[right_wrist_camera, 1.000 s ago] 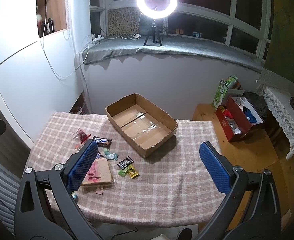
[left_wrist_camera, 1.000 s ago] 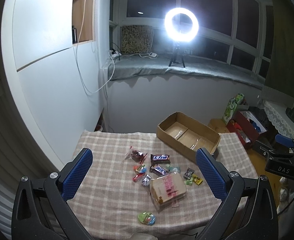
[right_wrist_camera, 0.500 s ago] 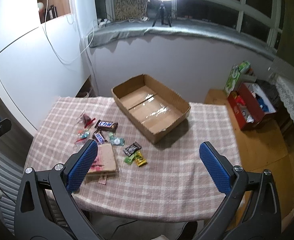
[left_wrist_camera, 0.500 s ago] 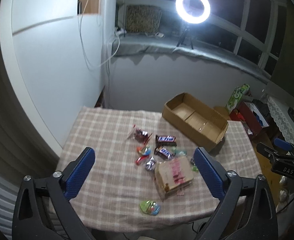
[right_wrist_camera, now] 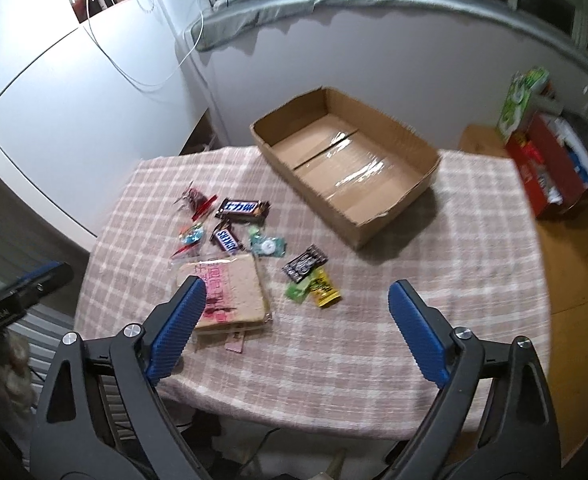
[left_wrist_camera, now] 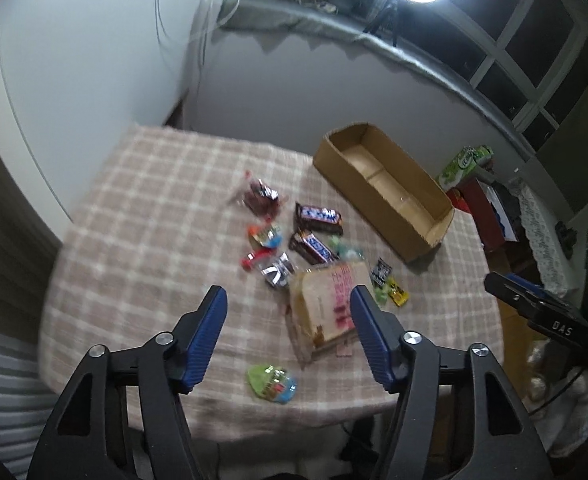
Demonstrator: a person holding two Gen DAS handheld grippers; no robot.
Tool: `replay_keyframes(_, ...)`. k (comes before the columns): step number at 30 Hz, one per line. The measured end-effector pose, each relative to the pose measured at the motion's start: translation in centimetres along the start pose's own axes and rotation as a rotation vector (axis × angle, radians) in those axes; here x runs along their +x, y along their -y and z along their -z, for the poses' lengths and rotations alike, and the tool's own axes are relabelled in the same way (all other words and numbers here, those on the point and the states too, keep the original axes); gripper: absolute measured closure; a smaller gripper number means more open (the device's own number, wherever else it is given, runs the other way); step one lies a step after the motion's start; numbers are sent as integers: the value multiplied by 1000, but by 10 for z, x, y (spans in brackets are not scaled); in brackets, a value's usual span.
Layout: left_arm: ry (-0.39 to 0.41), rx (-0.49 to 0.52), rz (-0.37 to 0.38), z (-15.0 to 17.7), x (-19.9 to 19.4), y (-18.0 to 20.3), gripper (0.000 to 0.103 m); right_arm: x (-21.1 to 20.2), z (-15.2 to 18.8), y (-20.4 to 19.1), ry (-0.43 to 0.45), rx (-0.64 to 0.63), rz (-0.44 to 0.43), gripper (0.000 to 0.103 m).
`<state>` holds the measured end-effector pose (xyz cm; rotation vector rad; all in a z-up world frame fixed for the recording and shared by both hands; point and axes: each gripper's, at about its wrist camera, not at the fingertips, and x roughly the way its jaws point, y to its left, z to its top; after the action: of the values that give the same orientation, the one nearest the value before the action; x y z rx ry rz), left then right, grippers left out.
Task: Organize snacks
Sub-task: 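Move the right tool to the bagged bread loaf and grasp it, then carry the bread loaf with the right tool into the cardboard box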
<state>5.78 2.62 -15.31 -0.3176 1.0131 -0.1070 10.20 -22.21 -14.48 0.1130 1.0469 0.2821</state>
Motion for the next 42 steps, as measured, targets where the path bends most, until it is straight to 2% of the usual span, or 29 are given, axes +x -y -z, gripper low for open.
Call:
replay_keyframes(11, -174, -64, 139, 16, 63, 1, 54, 77, -1, 6, -174, 22, -145, 19)
replay_keyframes(15, -220, -75, 159, 21, 83, 2, 59, 100, -1, 3, -221, 13, -174, 23)
replay_keyframes(20, -239, -93, 166, 23, 97, -1, 62, 123, -2, -7, -259, -20, -210, 24)
replay_keyframes(24, -250, -88, 164, 24, 105, -3, 65, 141, -3, -8, -296, 5, -251, 31)
replay_keyframes(28, -260, -83, 168, 25, 114, -2, 70, 156, -3, -10, -330, 17, -281, 33)
replay_keyframes(35, -262, -70, 170, 25, 121, 0, 73, 169, 0, -16, -370, 9, -319, 46)
replay_keyframes(38, -263, -62, 167, 25, 122, 1, 74, 169, 0, -19, -368, 1, -316, 47)
replay_keyframes(42, -263, -56, 168, 25, 122, 5, 74, 166, -1, -19, -365, 5, -319, 54)
